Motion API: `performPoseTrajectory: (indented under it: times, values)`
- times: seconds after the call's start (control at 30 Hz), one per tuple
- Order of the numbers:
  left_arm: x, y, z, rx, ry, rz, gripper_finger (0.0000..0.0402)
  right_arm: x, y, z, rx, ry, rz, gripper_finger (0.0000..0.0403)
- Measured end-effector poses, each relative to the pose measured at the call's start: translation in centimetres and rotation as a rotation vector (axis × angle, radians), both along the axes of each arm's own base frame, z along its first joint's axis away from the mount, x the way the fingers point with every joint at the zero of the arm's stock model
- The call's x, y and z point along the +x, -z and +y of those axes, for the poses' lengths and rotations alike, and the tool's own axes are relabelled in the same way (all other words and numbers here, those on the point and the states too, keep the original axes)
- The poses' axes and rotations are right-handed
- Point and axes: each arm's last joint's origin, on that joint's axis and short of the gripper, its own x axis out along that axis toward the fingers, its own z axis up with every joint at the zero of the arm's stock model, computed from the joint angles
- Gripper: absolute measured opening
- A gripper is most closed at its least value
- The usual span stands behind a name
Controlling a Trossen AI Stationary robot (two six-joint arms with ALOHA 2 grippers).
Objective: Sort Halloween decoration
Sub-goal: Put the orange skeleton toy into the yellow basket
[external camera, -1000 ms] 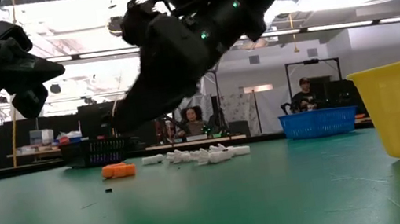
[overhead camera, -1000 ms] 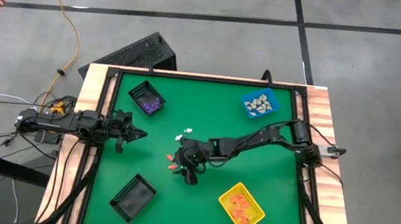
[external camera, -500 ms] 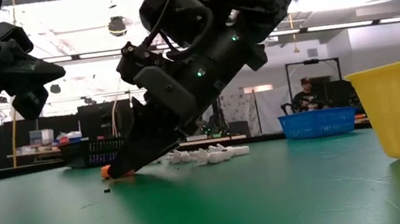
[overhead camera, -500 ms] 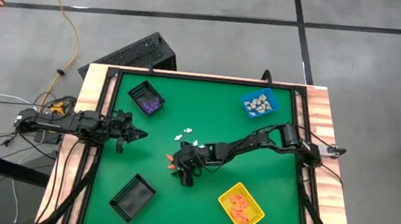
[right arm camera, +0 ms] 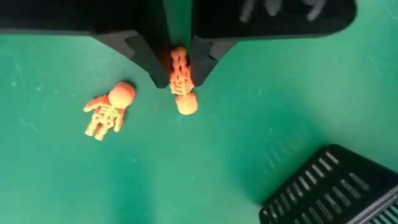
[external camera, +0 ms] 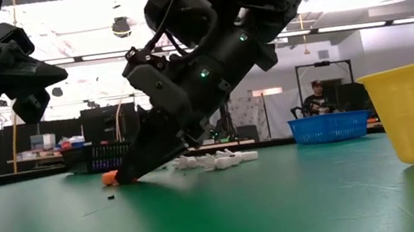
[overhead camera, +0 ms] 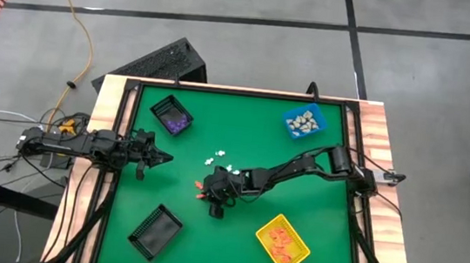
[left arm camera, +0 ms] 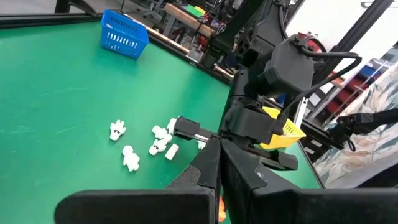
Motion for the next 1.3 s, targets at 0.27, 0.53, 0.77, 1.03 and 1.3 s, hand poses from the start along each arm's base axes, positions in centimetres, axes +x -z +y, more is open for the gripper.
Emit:
performPoseTrajectory:
  times: [0.27,0.53,0.77,1.03,1.3]
  values:
    - [0.0,0.0,0.0,0.000,-0.001,0.000,0.0000,-1.6,-4.9,-0.5,0.012,0.014,0.007,0.0042]
    - [0.0,0.0,0.0,0.000,-0.002,-0.001,0.0000,-7.0,-13.3,0.5,0.003,-0.014,0.068,0.0042]
    - [0.0,0.0,0.0,0.000,-0.002,-0.001,0.0000,-15.6,-19.1,2.6,-0.020,0.092,0.224,0.0042]
    - [0.0,0.0,0.0,0.000,-0.003,-0.001,0.0000,-24.2,-21.4,5.6,0.055,0.280,0.387,0.0042]
    - [0.0,0.0,0.0,-0.015,-0.004,-0.002,0.0000,-26.2,-19.5,9.3,0.028,0.311,0.518,0.0042]
